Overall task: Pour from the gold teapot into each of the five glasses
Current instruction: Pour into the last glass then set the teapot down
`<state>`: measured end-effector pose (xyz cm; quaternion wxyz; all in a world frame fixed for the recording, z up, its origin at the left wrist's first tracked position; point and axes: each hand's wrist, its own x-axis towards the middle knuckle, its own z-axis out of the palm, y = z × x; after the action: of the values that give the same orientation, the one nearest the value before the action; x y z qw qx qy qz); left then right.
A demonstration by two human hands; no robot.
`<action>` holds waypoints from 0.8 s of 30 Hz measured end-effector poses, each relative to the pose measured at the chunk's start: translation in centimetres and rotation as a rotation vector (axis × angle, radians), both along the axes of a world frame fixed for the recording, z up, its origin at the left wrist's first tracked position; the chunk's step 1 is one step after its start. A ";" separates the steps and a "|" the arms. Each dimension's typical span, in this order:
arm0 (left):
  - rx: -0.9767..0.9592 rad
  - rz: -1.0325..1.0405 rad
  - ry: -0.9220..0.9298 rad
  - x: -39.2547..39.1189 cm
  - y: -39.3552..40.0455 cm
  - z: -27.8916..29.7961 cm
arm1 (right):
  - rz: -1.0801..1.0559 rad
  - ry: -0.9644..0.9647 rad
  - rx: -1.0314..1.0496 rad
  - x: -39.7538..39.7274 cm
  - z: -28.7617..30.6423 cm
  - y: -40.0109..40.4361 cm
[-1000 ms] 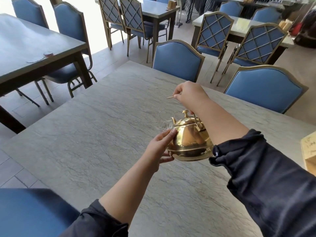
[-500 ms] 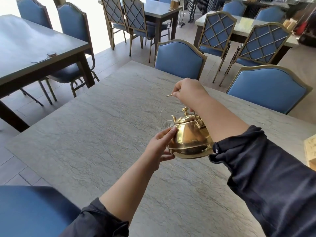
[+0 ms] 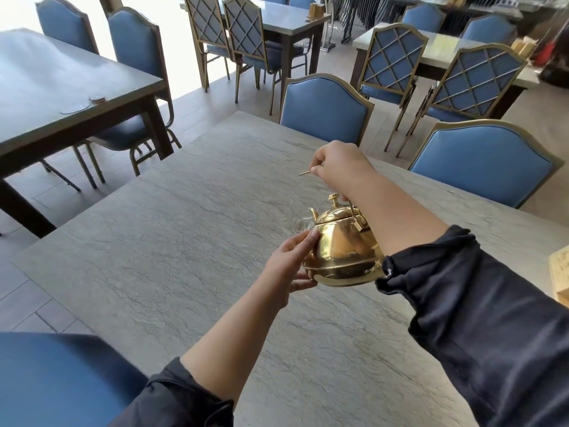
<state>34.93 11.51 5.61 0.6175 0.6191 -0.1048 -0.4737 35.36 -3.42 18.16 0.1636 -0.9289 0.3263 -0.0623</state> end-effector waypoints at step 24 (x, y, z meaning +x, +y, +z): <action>-0.001 -0.013 0.000 -0.2 0.3 0.3 | 0.016 0.002 -0.030 0.0 -0.1 0.1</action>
<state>34.70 11.86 5.90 0.6149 0.6180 -0.1091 -0.4776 35.32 -3.35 18.08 0.1497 -0.9339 0.3181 -0.0653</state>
